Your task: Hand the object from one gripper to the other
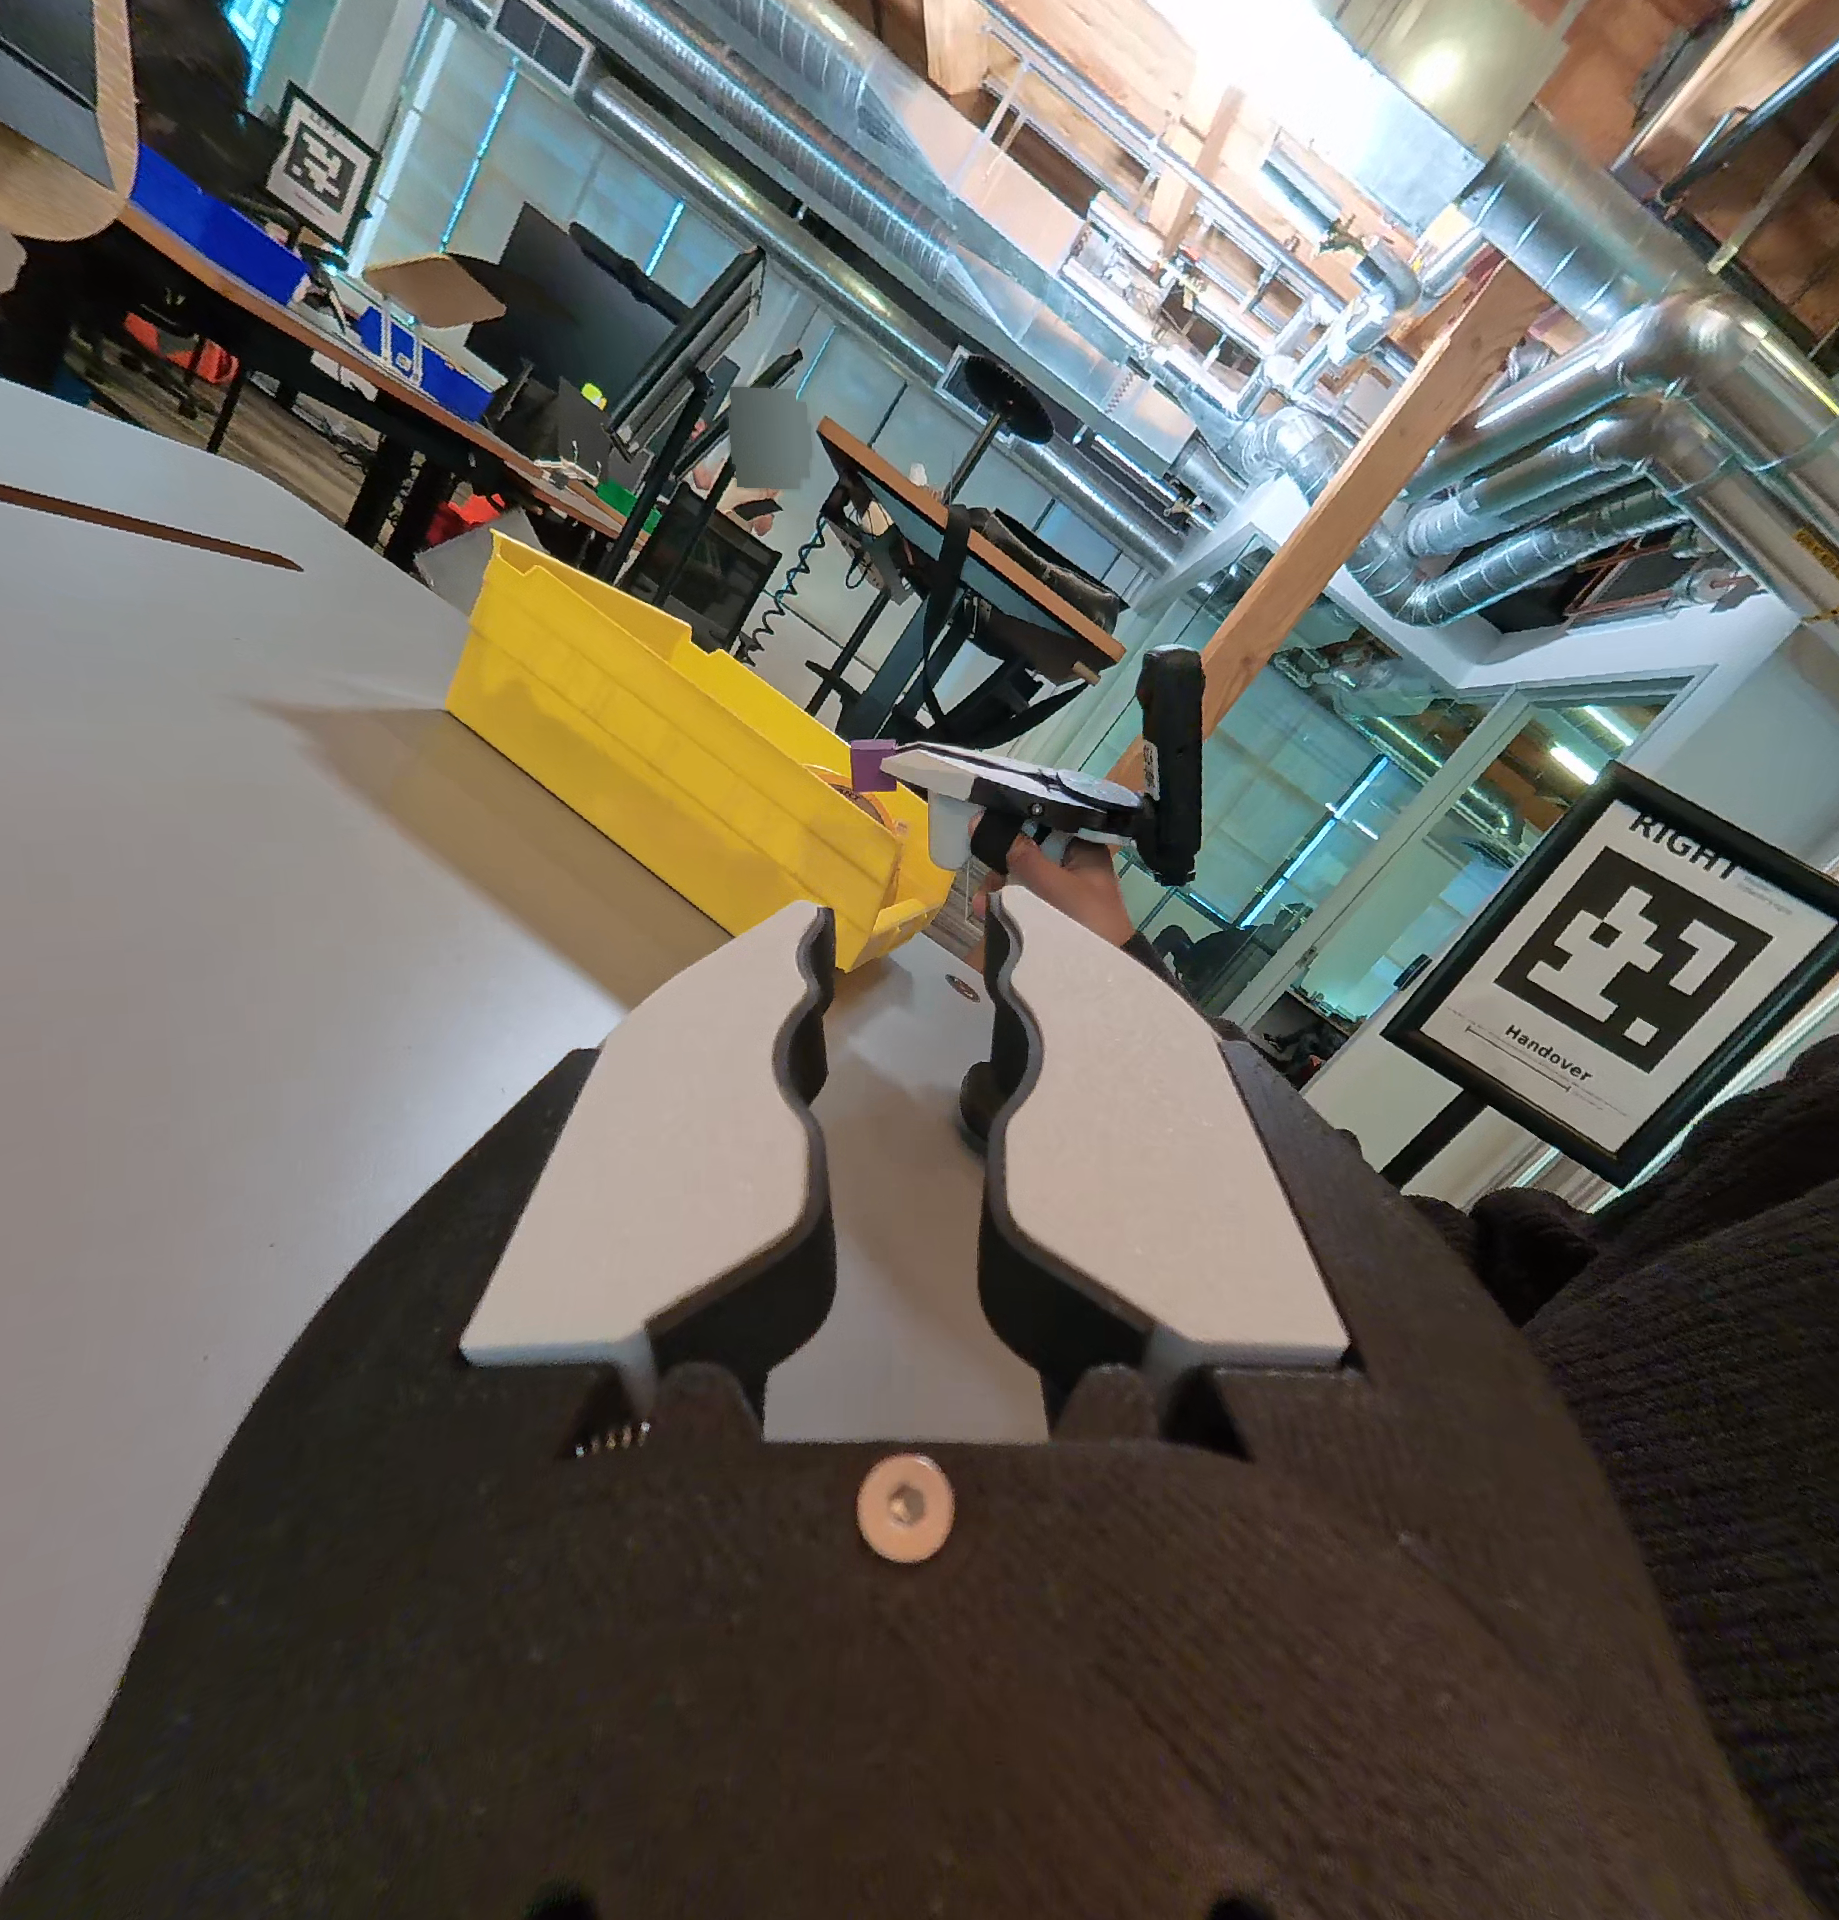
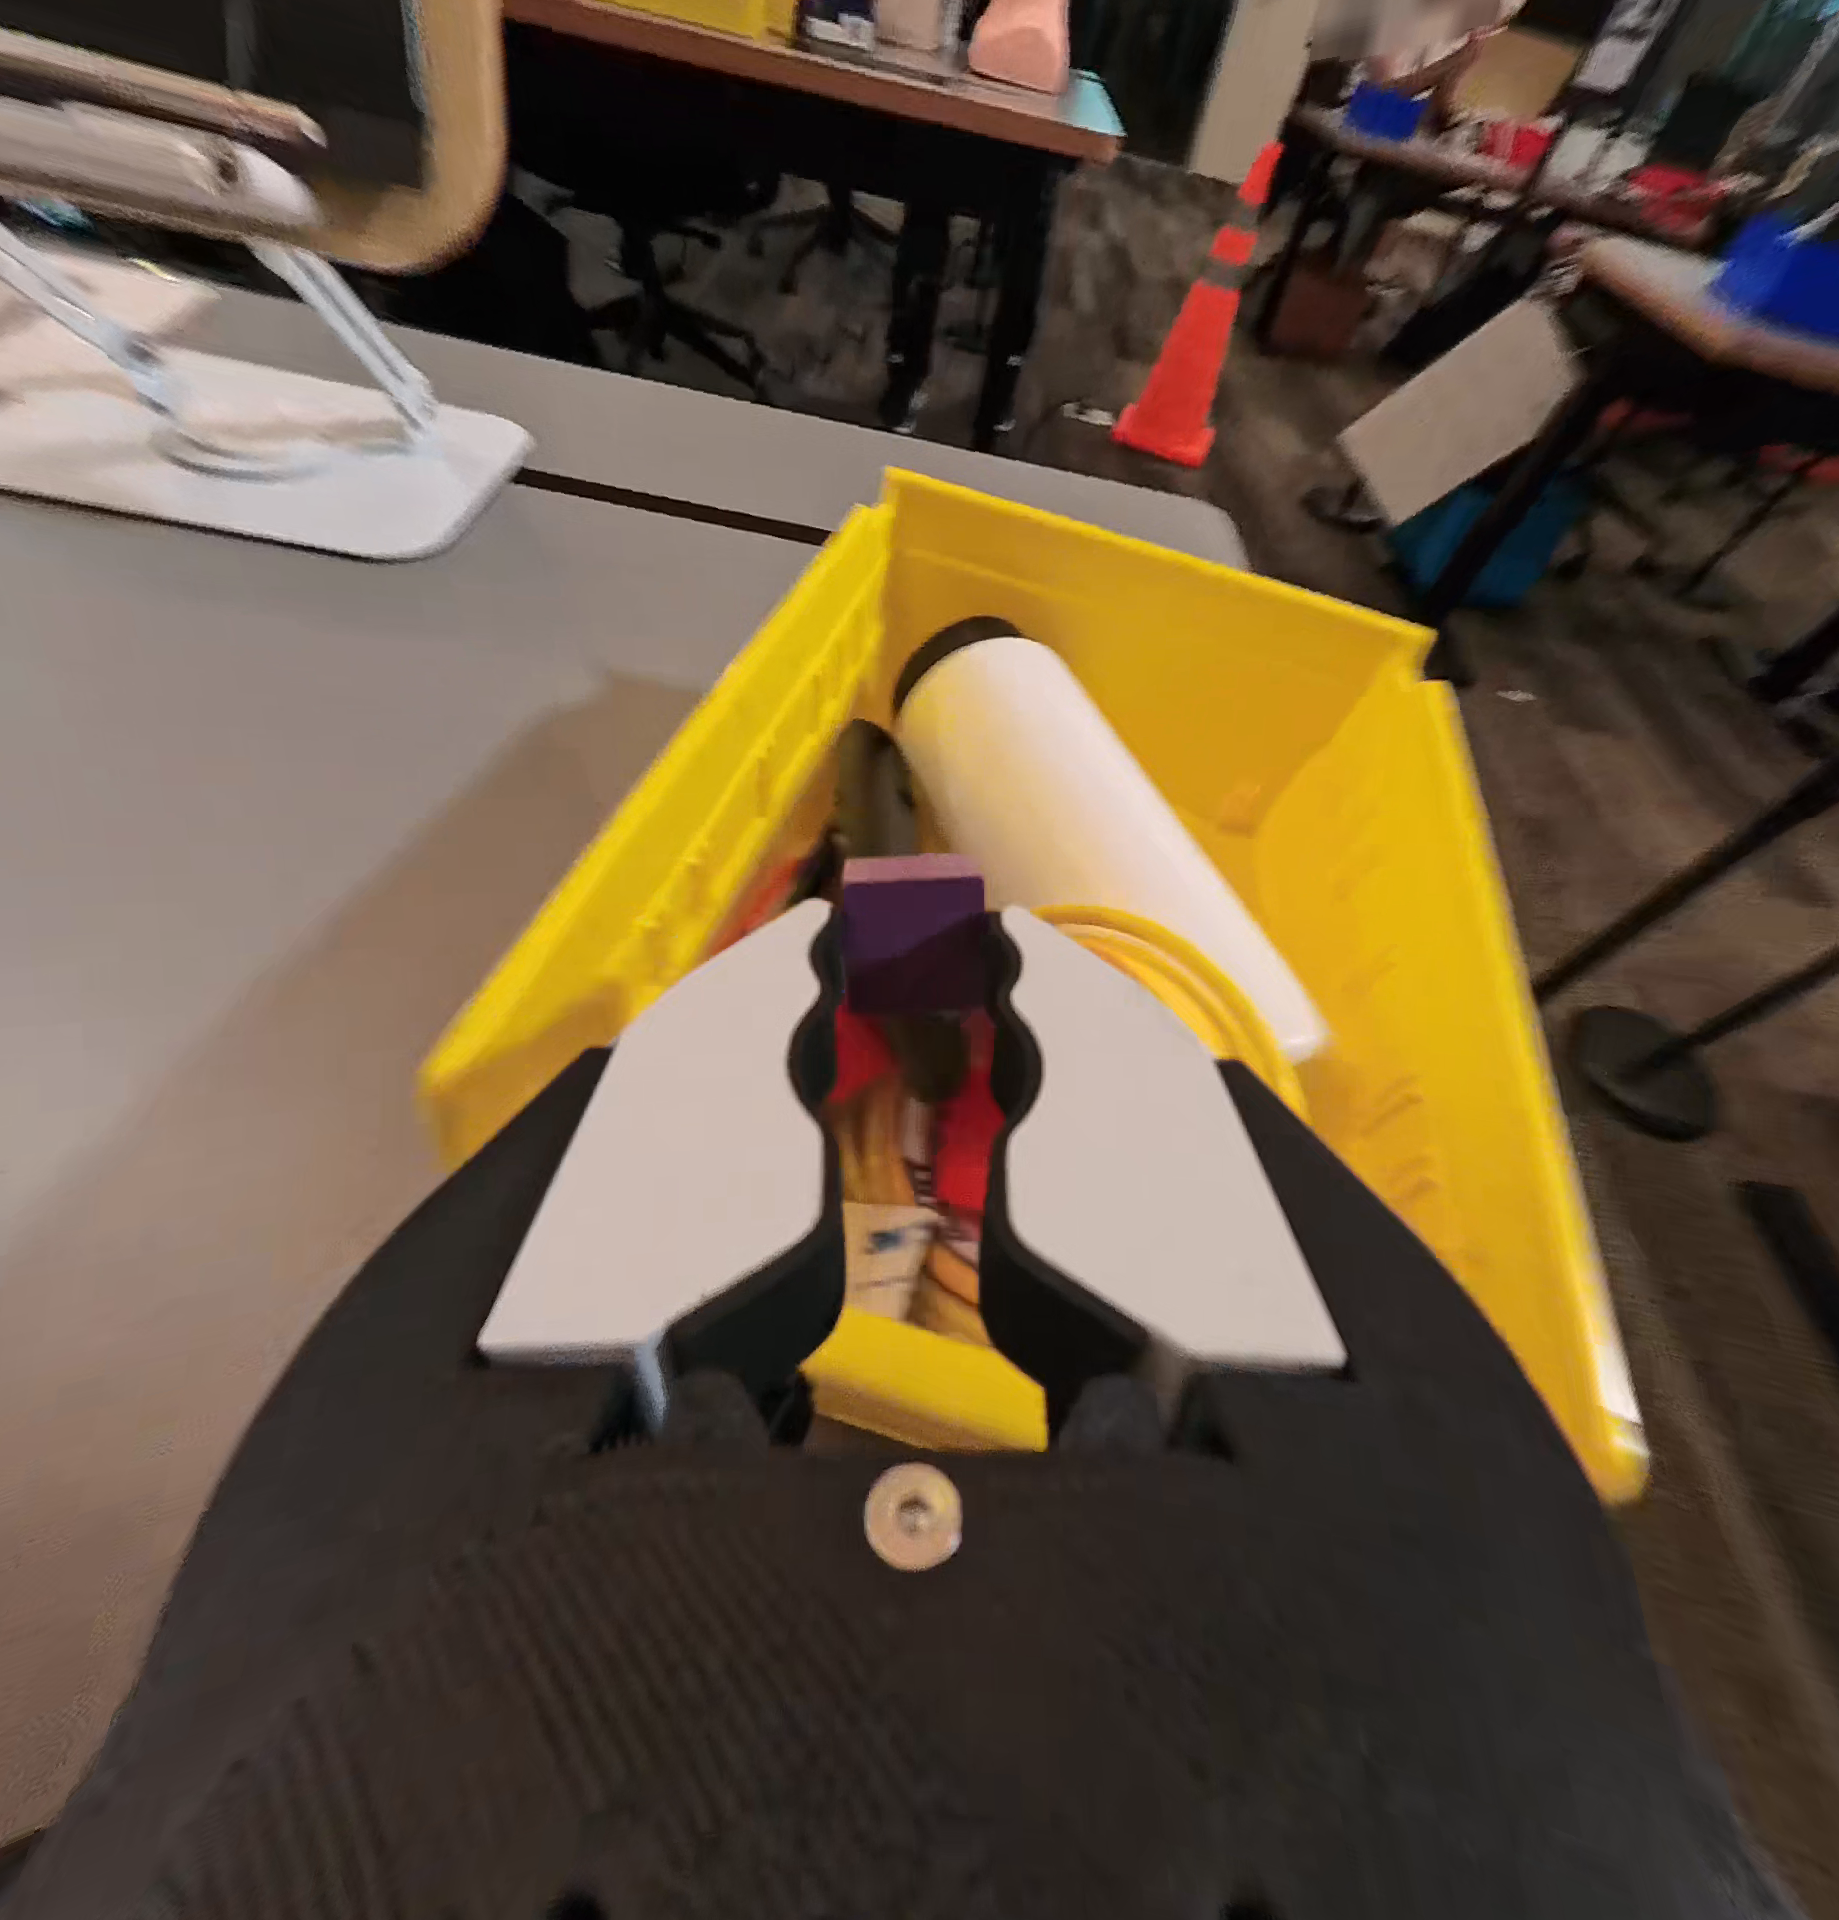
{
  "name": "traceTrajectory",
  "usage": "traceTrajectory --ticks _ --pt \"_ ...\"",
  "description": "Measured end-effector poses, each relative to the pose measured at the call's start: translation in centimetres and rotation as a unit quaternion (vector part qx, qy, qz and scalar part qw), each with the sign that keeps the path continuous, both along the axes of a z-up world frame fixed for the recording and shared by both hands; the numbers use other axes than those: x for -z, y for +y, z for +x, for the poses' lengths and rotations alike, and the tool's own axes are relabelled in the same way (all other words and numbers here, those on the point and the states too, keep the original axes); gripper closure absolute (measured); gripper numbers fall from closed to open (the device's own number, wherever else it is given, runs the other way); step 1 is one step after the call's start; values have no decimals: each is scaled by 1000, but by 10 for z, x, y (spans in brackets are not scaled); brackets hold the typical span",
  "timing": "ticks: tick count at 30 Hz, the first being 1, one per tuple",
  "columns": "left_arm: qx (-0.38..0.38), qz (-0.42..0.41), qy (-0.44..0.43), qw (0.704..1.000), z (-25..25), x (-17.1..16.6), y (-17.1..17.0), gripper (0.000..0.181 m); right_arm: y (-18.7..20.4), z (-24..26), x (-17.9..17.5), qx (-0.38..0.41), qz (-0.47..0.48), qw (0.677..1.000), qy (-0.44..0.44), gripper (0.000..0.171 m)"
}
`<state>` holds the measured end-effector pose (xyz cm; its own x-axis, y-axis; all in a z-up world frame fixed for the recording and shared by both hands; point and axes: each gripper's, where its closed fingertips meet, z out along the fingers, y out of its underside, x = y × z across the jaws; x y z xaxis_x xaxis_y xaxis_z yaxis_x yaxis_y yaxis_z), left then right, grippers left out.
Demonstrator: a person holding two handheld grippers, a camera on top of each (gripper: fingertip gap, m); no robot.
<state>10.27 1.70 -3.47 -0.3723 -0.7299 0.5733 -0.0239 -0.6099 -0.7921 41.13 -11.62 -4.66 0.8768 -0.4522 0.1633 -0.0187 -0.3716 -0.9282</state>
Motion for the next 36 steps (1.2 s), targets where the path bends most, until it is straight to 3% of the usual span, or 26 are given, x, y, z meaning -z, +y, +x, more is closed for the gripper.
traceTrajectory --ticks 3,7,11,17,21,27,30,36 --pt "-4 3 0 1000 -1 0 1 154 -28 25 -8 55 -7 998 -38 145" --pt "-7 4 -1 1000 -1 -1 2 155 -71 56 -14 113 47 993 8 145" --pt "-9 0 0 1000 -1 -1 3 155 -76 54 -17 80 104 988 83 145" --pt "-13 -6 0 1000 -1 0 6 156 -95 74 5 164 -15 986 24 145" --pt "-11 -13 0 1000 -1 1 8 156 -94 75 11 160 -1 986 56 145" --pt "-10 -23 -2 1000 0 1 9 156 -81 81 -21 147 54 986 -60 145" --pt "-7 -29 -4 1000 0 1 8 156 -67 88 -26 136 68 987 -53 145" --pt "-13 -27 3 1000 1 6 6 157 -10 106 -25 72 -33 997 -18 145"
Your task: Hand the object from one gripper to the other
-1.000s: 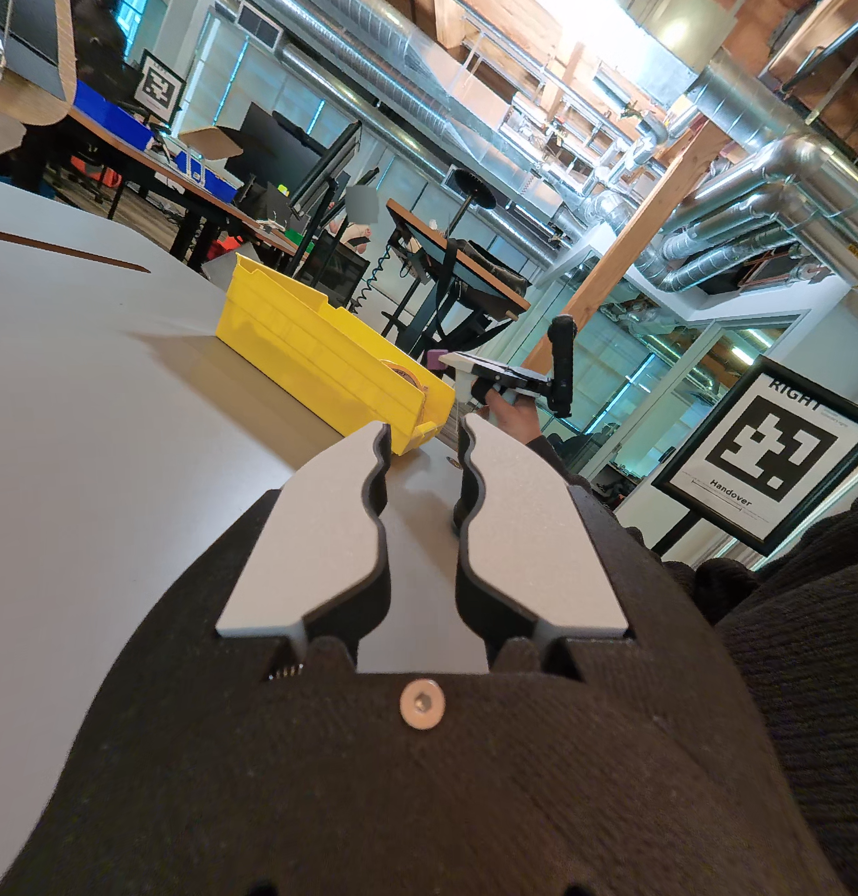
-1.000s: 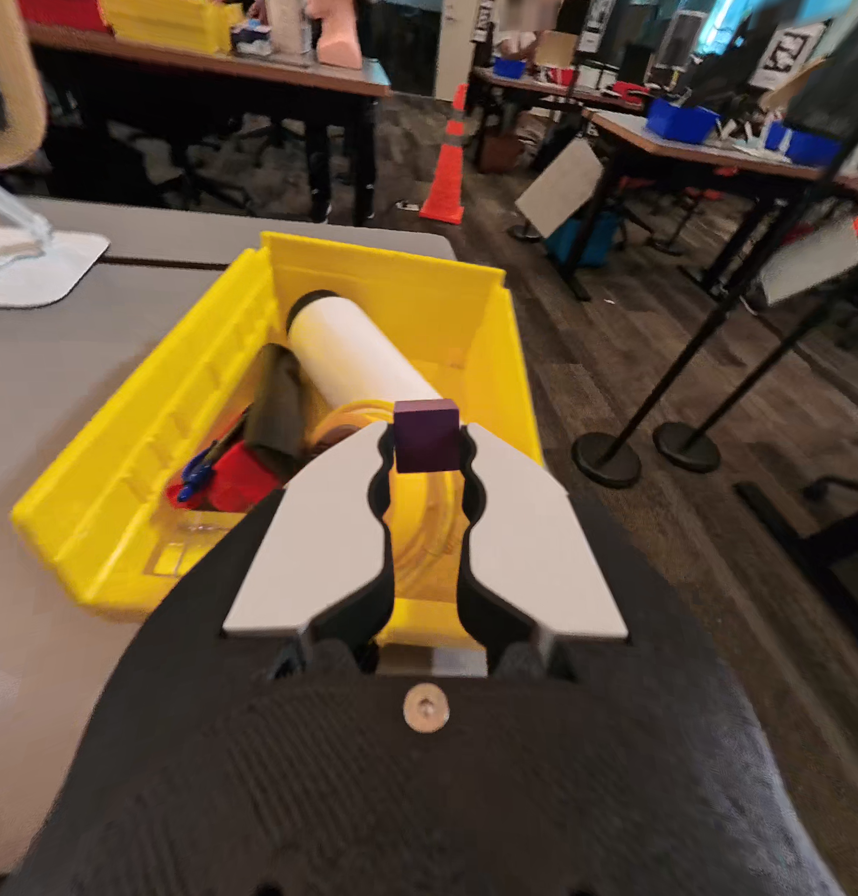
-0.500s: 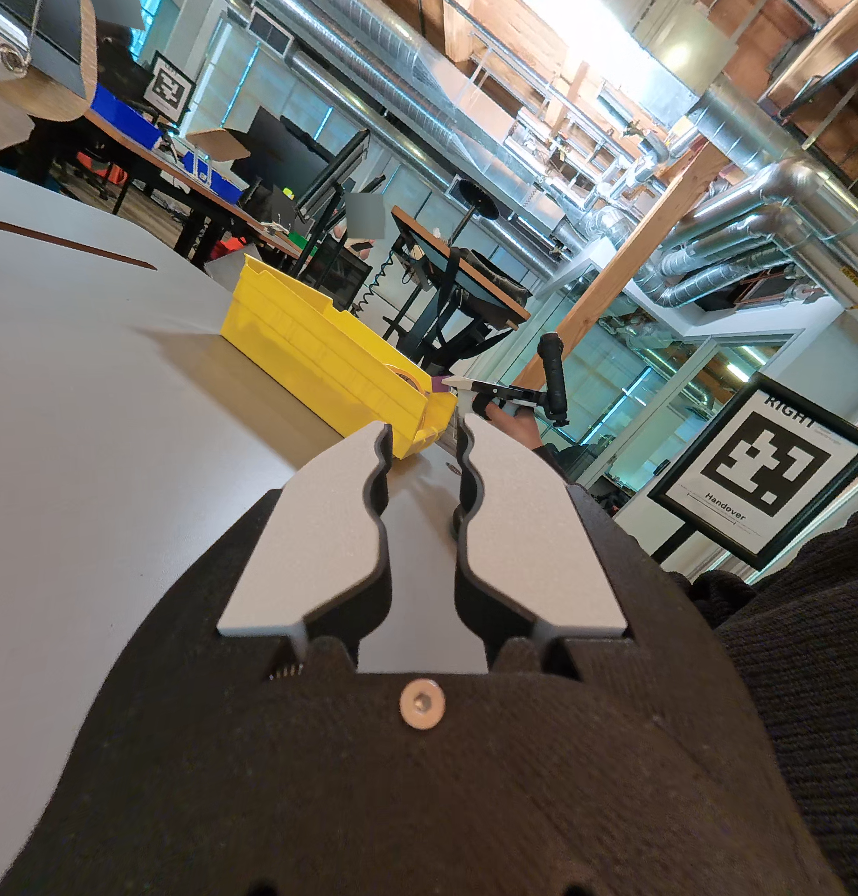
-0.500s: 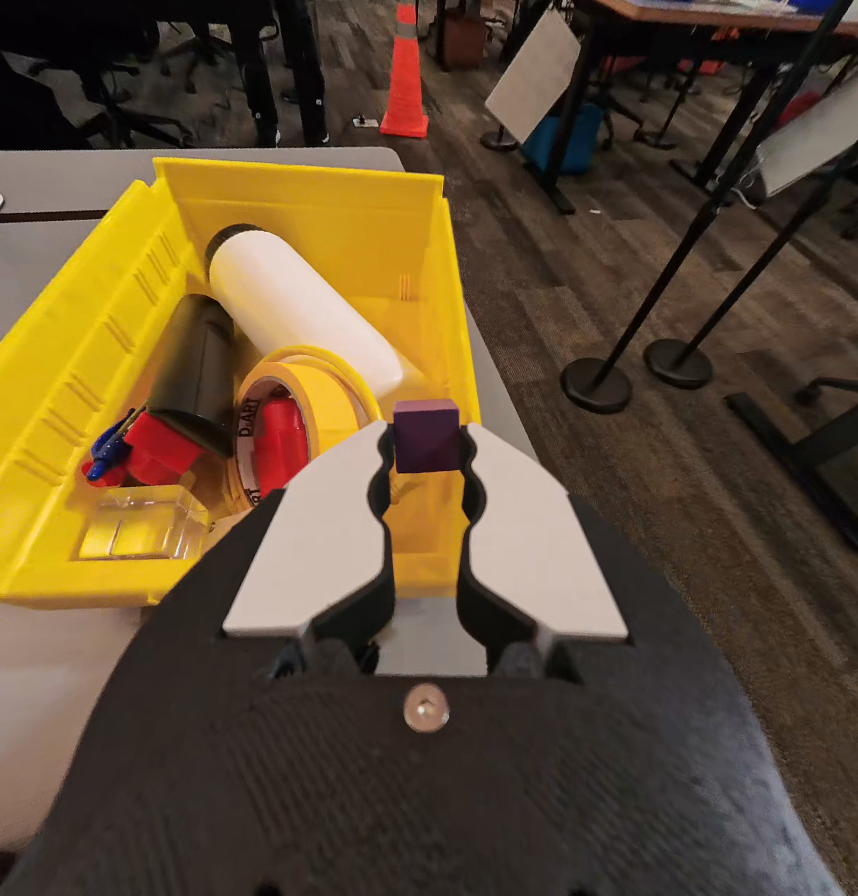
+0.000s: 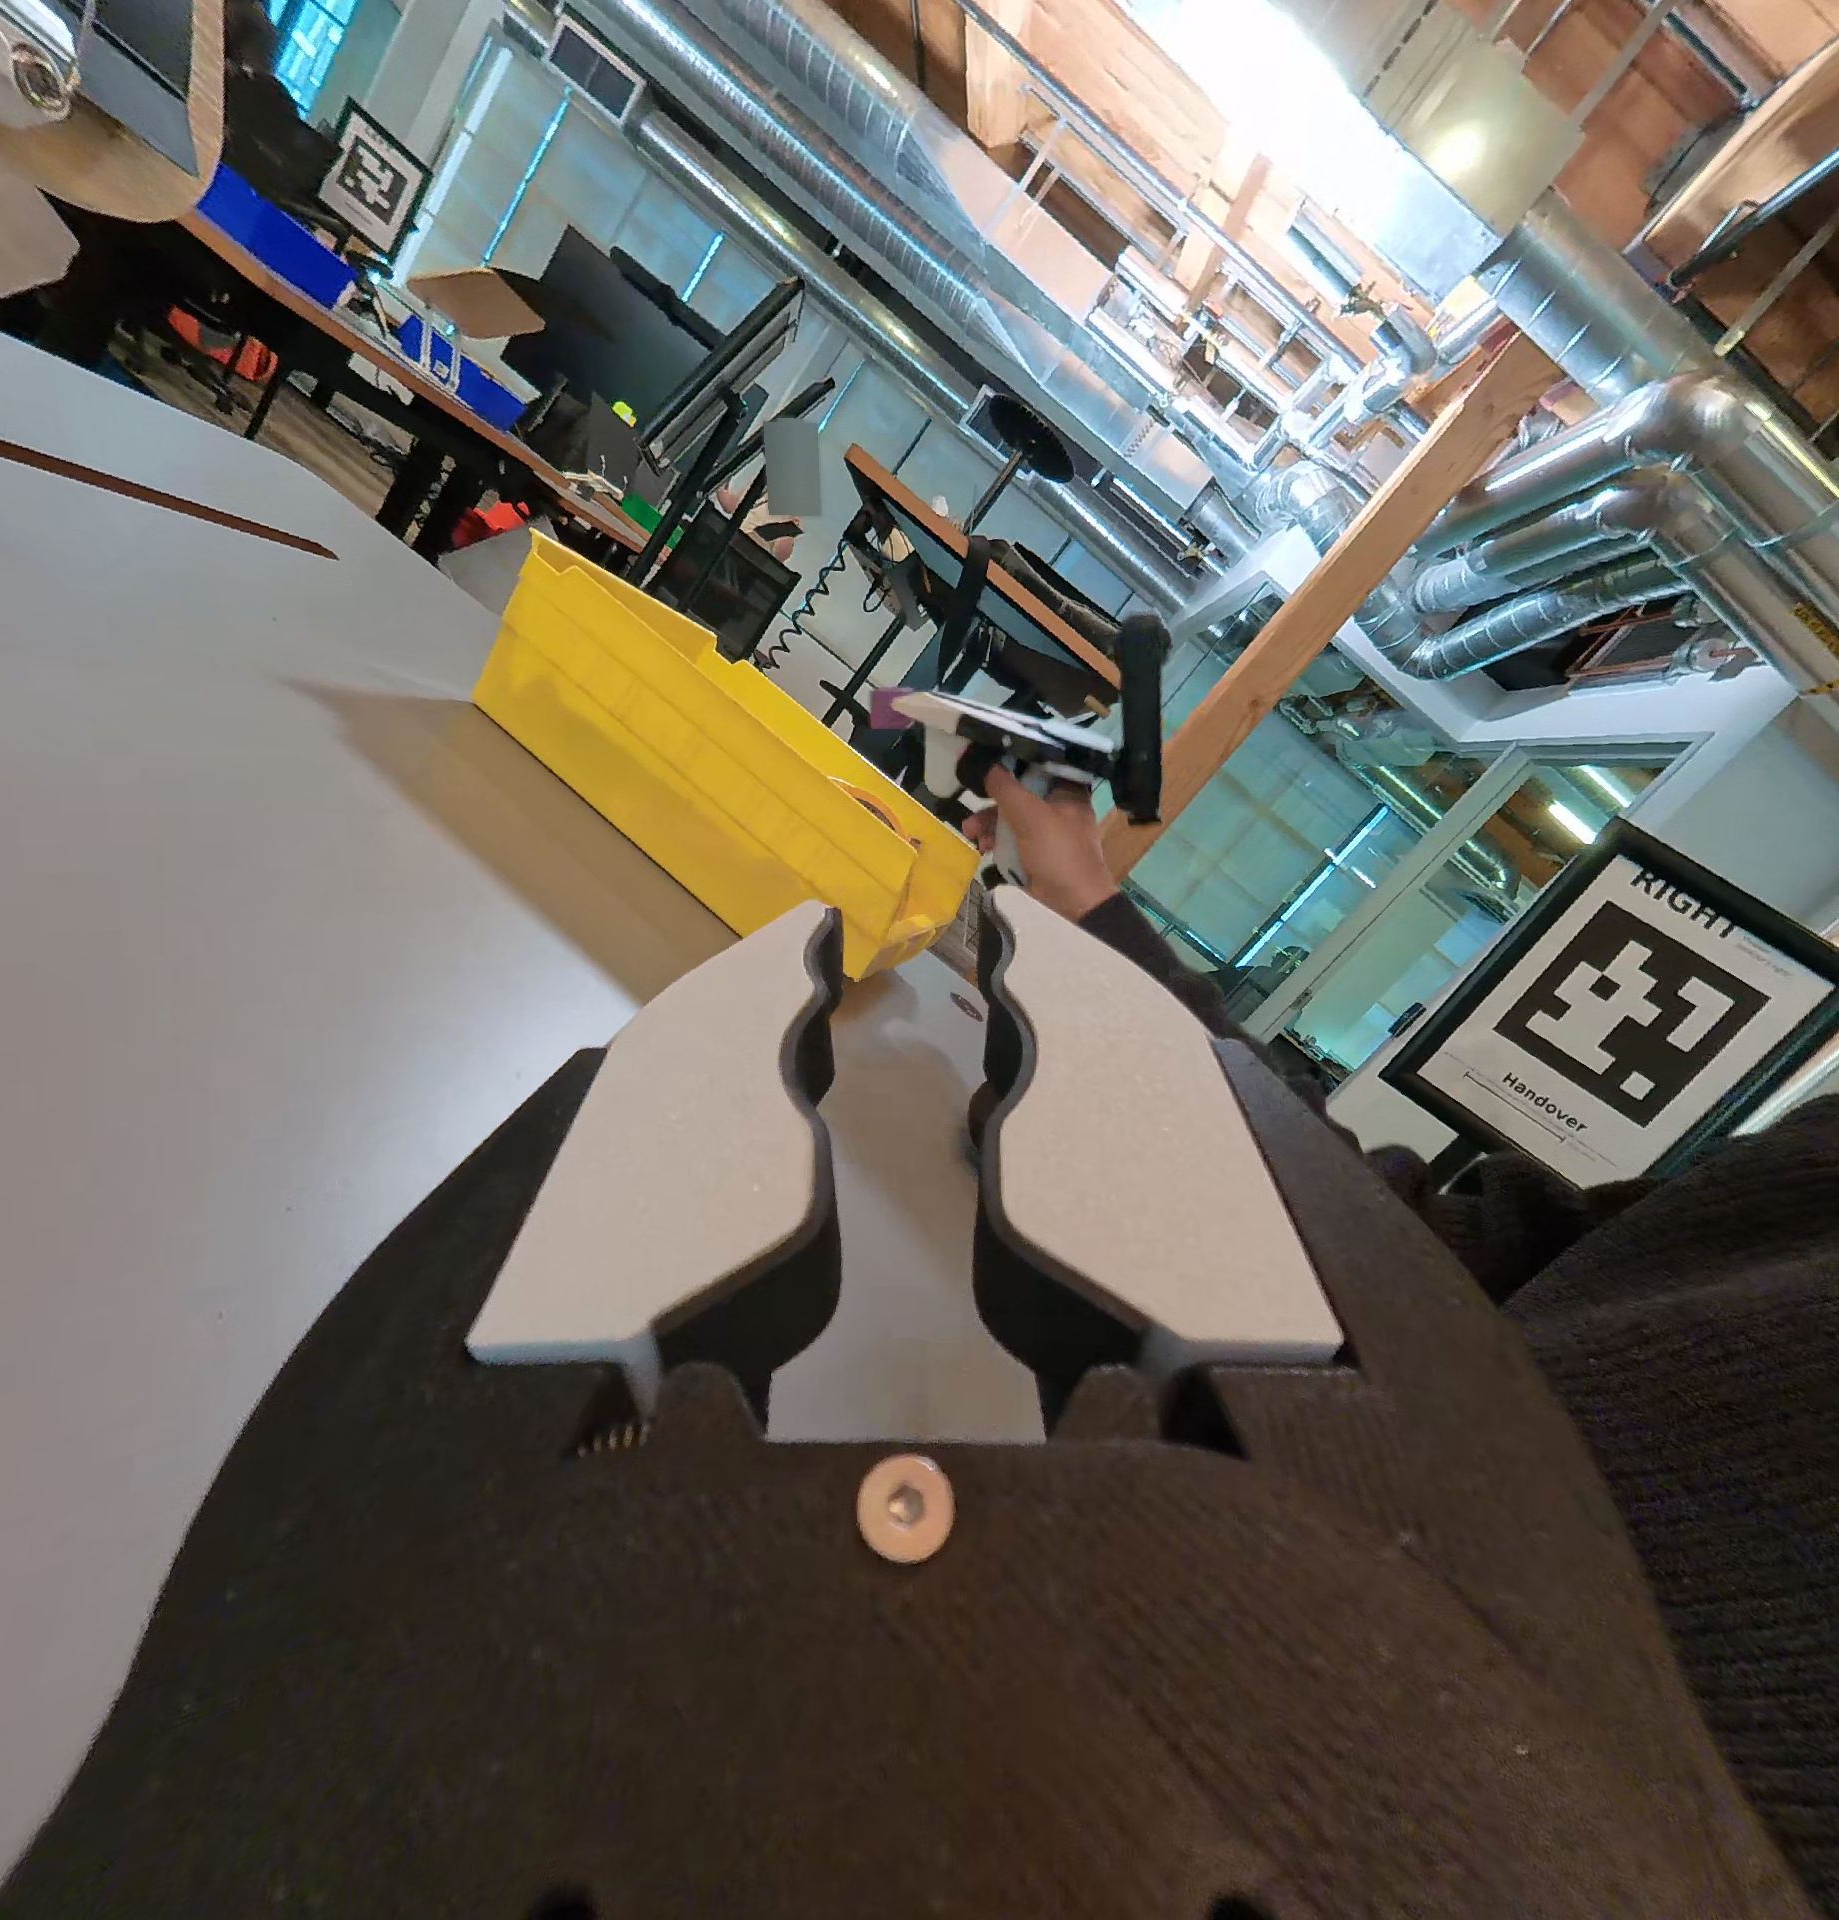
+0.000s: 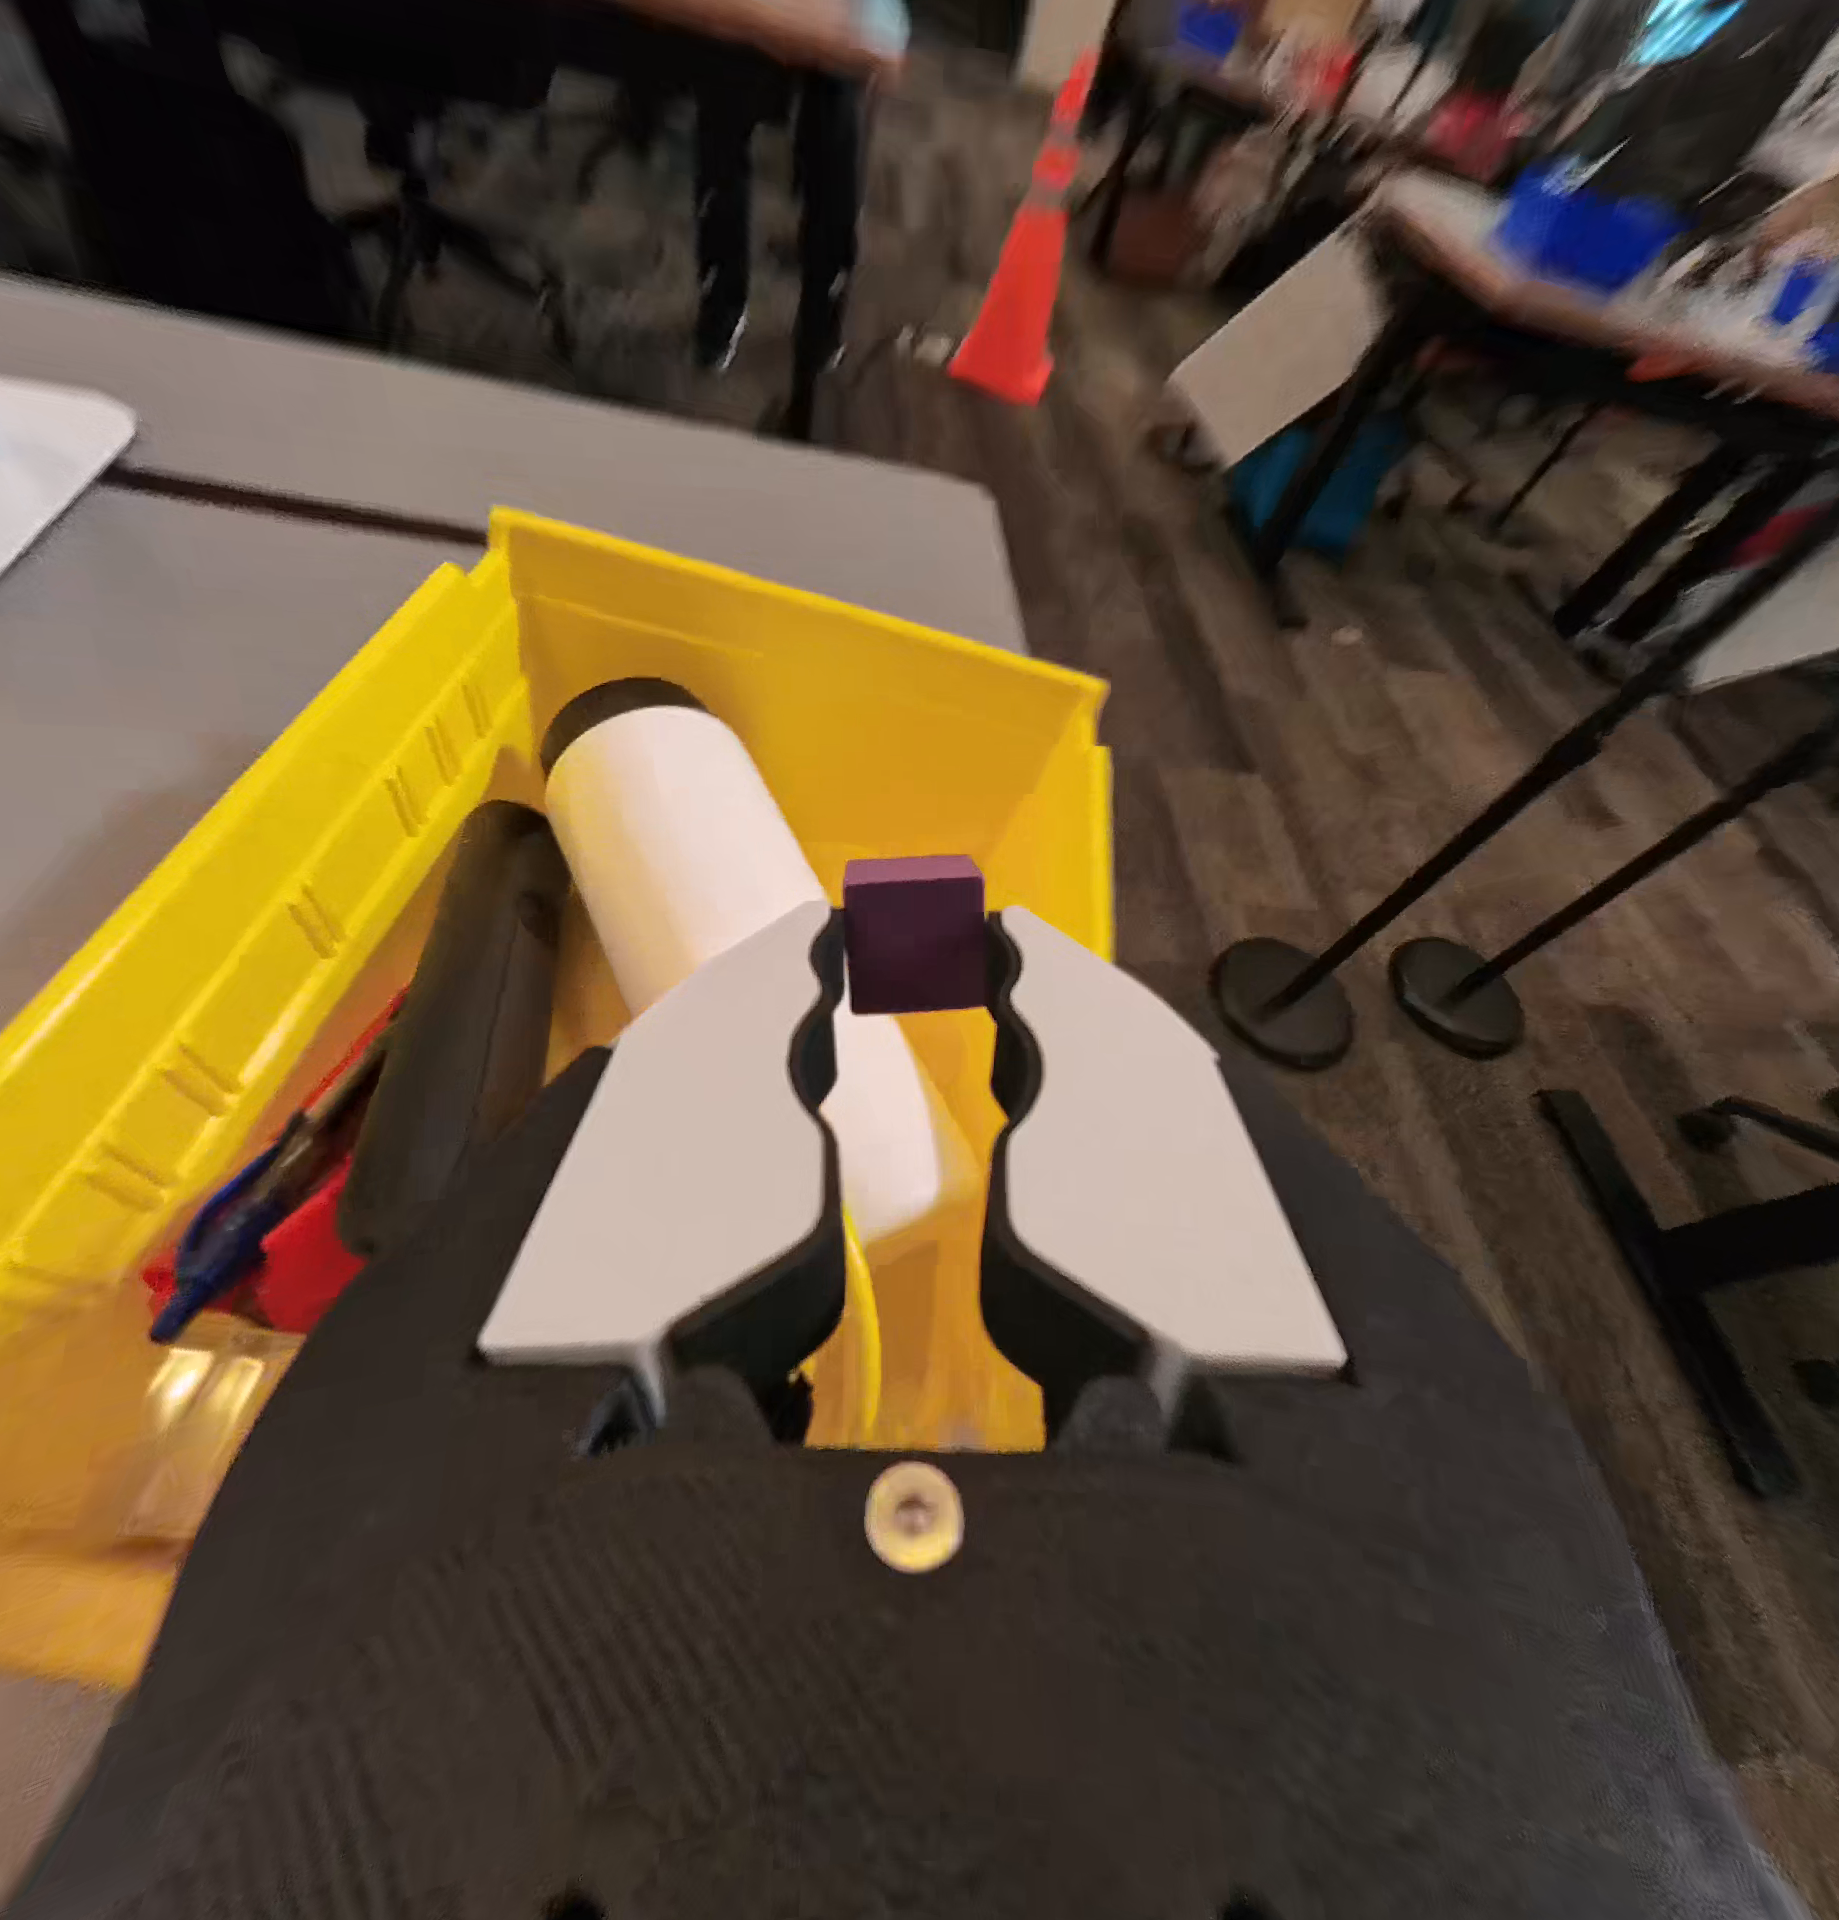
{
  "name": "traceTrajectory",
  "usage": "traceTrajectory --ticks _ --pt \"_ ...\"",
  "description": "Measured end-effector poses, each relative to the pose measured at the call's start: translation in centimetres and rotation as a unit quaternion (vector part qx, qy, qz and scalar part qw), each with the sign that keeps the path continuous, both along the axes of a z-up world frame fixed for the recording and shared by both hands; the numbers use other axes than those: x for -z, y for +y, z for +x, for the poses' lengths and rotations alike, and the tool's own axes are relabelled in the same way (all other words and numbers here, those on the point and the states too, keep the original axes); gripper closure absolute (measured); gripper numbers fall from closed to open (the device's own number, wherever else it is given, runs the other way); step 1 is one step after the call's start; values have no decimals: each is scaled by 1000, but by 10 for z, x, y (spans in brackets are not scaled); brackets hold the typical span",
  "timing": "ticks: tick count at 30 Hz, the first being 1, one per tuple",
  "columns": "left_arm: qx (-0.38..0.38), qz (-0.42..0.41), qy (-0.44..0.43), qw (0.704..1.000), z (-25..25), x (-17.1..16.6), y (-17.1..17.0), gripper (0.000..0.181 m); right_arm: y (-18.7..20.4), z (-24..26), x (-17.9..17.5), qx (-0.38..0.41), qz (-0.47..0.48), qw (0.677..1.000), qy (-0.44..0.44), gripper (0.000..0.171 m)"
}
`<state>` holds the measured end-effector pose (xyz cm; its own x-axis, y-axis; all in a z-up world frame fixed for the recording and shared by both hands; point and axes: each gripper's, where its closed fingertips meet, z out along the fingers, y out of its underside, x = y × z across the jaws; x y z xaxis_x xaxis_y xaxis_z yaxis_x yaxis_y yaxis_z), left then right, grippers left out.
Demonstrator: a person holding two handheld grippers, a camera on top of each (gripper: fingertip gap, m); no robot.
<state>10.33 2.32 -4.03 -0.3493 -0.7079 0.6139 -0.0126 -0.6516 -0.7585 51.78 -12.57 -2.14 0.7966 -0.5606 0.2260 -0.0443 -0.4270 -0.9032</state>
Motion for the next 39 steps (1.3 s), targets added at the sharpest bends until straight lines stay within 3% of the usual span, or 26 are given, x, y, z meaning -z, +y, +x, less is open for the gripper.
traceTrajectory --ticks 2,6,11,18,23,27,30,34,39 --pt "-9 5 4 1000 -1 2 2 157 30 11 11 -27 -63 997 46 145" --pt "-23 22 17 999 0 7 5 157 58 44 54 -4 -222 965 137 145" --pt "-20 15 19 999 -2 6 9 157 66 65 90 28 -275 943 187 145" --pt "-13 7 24 1000 -10 2 19 160 63 67 83 35 -252 949 187 138" --pt "-27 1 18 999 -11 0 25 160 69 48 39 27 -231 963 137 125" --pt "-44 12 18 999 -11 -3 30 160 110 -46 -51 -98 -100 988 69 129" --pt "-59 15 15 998 -15 -10 37 158 135 -170 -84 -253 -24 966 44 133" --pt "-108 41 26 993 -35 -38 64 153 151 -308 -61 -394 7 918 45 135" --pt "-268 126 87 951 -111 -106 147 152 161 -395 1 -450 7 891 60 141"
